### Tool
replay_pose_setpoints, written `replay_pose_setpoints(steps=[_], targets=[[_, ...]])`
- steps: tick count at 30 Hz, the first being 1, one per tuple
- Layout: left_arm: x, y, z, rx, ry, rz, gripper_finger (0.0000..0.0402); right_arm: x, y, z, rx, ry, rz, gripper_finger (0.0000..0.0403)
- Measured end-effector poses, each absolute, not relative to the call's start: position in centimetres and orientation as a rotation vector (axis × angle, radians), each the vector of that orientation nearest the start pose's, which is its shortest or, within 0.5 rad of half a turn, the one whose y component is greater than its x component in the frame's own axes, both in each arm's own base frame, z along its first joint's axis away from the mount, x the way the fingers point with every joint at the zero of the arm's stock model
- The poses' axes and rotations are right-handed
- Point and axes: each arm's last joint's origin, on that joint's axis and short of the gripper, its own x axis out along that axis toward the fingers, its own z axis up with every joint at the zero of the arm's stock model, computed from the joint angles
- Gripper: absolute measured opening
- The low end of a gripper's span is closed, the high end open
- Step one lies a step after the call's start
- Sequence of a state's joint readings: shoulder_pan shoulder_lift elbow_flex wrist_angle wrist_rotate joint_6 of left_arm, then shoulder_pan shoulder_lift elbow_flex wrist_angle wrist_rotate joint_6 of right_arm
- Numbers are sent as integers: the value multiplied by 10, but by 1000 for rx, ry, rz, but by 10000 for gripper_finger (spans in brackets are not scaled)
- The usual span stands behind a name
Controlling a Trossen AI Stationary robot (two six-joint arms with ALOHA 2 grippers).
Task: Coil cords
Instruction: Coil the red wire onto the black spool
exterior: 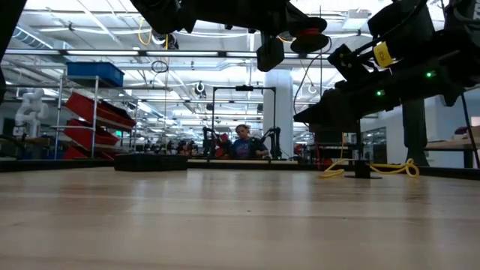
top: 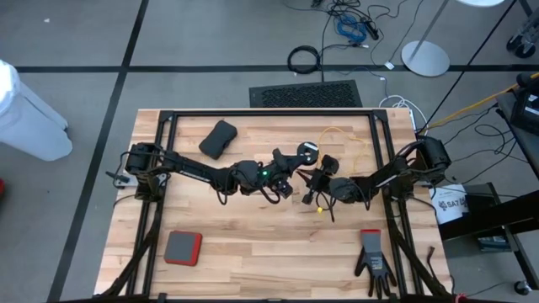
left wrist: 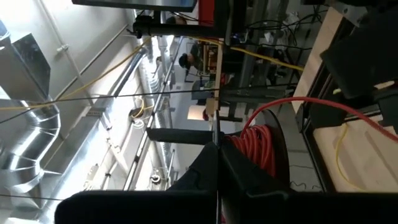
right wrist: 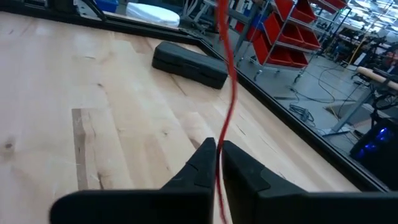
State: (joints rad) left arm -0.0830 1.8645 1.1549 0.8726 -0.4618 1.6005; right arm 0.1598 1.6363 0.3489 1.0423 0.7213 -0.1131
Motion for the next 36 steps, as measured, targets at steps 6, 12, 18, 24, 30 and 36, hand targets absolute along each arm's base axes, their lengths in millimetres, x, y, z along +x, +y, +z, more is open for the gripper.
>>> replay_pose_setpoints(steps=[6,12,18,24,30,36], targets=[[413,-22,257,1508,171,416,1,252,21,129,-210,247,-533,2],[414,-21,257,1508,173,418,1,261,27,137,-225,219,-490,1],[414,-10,253,1497,226,405,1,275,43,154,-295,167,-437,0],[415,-2,251,1401,228,410,1,284,49,165,-338,141,-425,0],[415,-4,251,1290,178,382,1,285,45,162,-345,165,-442,0],[415,-8,250,1230,161,374,1,283,46,159,-367,204,-469,0]])
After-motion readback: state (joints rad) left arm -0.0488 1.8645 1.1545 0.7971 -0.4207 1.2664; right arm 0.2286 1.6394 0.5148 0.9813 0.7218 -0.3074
